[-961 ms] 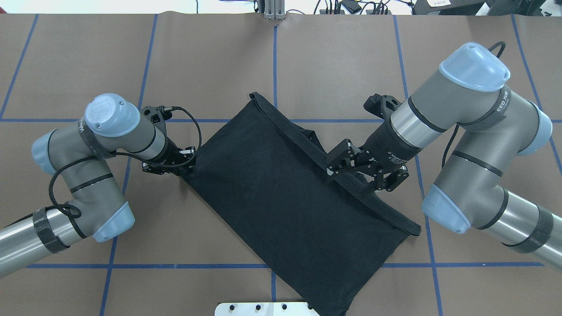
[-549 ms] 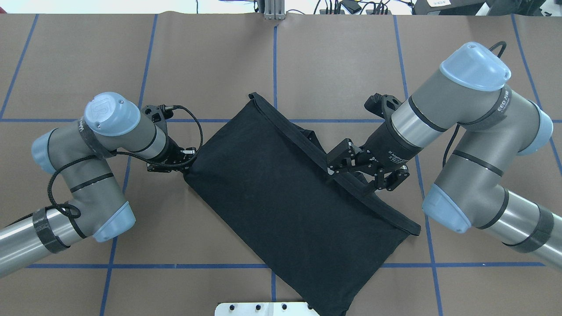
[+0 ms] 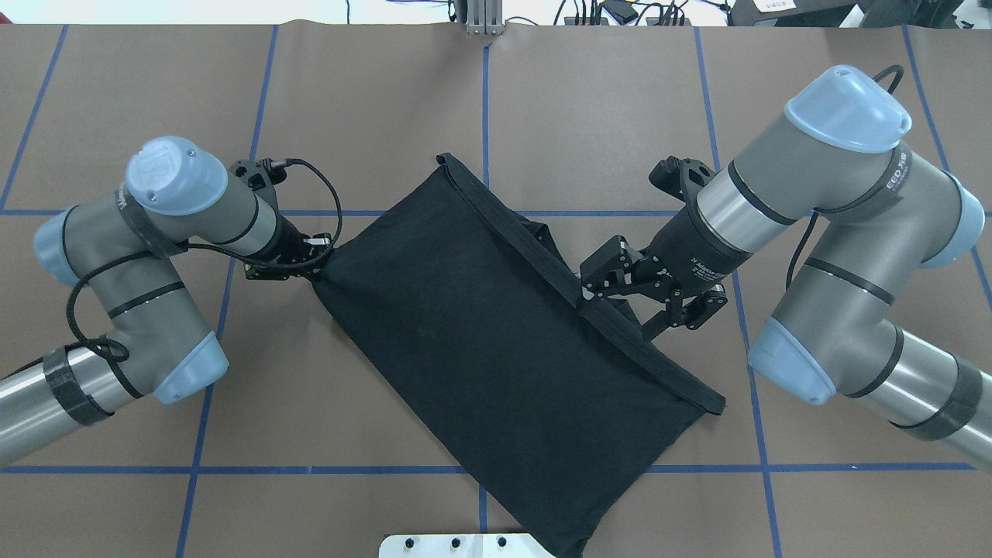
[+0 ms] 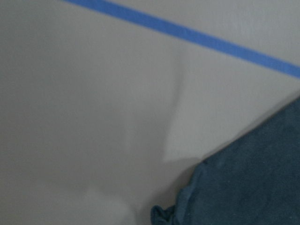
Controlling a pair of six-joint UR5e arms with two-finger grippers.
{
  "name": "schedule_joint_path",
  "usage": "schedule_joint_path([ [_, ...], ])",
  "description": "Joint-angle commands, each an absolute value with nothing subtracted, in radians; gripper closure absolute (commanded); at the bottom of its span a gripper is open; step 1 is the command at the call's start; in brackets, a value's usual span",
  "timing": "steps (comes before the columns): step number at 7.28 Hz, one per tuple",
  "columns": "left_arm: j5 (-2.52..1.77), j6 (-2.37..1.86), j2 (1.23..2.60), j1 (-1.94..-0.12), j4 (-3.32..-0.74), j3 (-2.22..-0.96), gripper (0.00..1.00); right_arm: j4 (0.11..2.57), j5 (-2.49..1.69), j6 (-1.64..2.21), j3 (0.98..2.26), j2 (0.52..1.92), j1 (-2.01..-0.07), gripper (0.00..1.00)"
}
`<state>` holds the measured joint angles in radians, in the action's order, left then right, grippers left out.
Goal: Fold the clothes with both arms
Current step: 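Pull the far corner away from the robot with the left gripper to straighten the shirt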
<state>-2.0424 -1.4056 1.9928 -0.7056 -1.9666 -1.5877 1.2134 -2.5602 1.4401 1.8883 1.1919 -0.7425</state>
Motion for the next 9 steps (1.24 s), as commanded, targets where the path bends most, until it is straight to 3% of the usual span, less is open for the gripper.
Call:
schedule_joint_path([
  [1,-2.023,-1.402,2.09,-0.759,-1.971,-1.464,1.0,1.213,-2.559,1.439,1.887,1.192,-0.75,0.0],
  [4,-2.002,-1.402,2.291,-0.805,-1.983,-1.251,1.0,1.215,-2.551,1.437,1.882,1.193,-0.755,0.0],
  [9,-1.953,-1.413,2.439,-0.858,-2.198,-0.991,1.0,1.215,-2.548,1.437,1.871,1.195,-0.756,0.0],
])
